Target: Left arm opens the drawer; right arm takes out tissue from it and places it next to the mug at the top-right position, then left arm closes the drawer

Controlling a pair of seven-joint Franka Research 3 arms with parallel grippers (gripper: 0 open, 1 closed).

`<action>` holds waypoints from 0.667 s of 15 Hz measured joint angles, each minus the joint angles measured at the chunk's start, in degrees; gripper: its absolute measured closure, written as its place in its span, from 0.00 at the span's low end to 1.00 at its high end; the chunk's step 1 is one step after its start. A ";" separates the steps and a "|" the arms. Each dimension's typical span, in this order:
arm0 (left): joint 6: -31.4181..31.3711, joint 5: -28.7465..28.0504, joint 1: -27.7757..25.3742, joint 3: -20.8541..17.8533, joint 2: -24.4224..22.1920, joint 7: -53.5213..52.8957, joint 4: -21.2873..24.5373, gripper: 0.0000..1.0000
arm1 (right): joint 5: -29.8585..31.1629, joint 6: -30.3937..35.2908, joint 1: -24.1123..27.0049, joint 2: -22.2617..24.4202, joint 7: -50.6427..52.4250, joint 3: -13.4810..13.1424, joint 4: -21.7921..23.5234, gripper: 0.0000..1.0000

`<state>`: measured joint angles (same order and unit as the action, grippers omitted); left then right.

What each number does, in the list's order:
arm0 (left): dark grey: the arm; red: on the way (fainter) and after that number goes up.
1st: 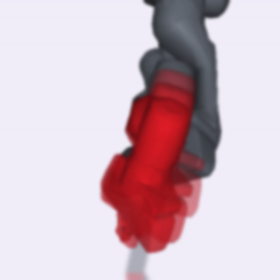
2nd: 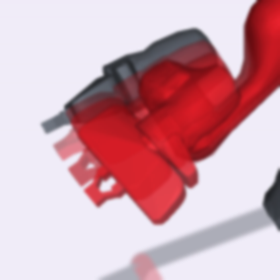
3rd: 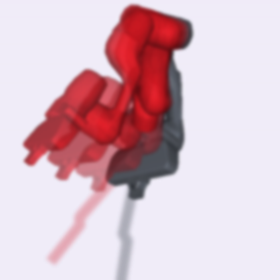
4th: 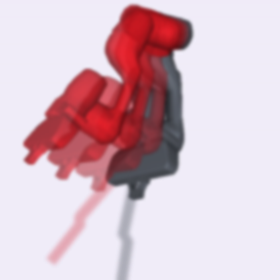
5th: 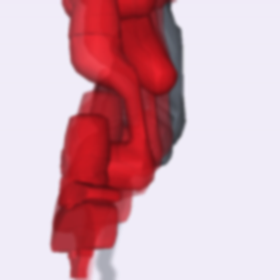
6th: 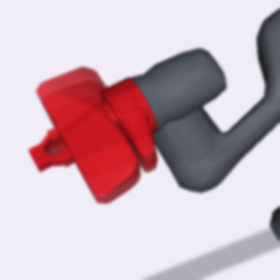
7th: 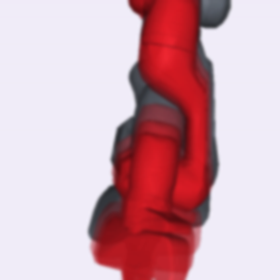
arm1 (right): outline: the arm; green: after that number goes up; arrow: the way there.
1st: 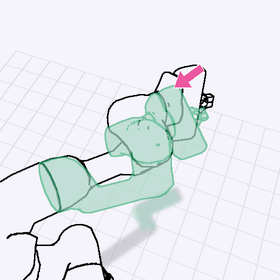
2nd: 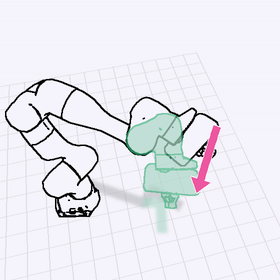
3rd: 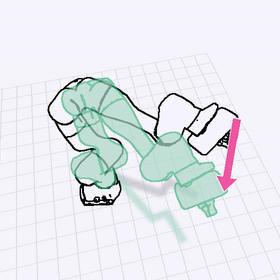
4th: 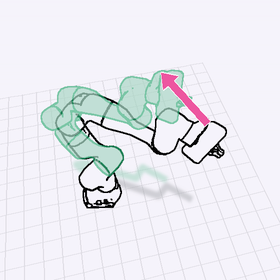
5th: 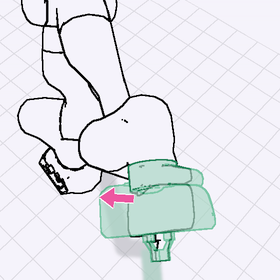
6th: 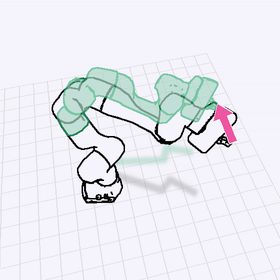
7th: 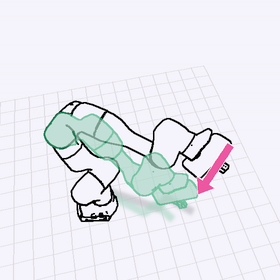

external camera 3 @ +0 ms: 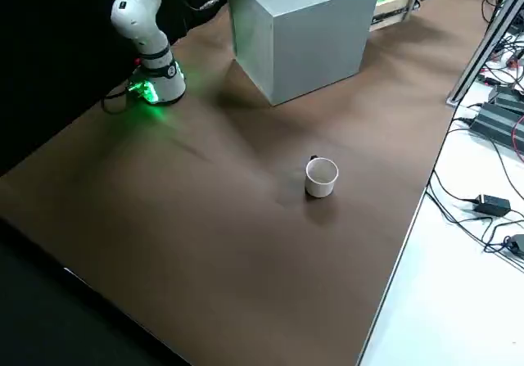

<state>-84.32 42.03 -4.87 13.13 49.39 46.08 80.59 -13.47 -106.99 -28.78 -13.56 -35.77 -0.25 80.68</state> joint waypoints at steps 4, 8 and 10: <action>0.35 -3.57 -3.22 0.40 -2.65 3.95 -3.73 0.99 | 0.73 -3.56 -4.66 -2.46 -8.39 -0.03 -1.75 0.00; 2.13 -5.10 -7.80 0.87 -10.63 4.52 -4.54 0.88 | 5.57 -6.50 -9.98 -7.56 -17.90 -0.07 -6.50 0.00; 5.71 -9.02 -9.77 0.97 -17.22 3.32 -4.74 0.77 | 10.49 -10.68 -13.59 -11.29 -22.88 -0.08 -8.81 0.00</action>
<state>-78.61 33.01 -14.64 14.10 32.17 49.40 75.84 -2.98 -117.67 -42.37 -24.84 -58.65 -0.33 71.87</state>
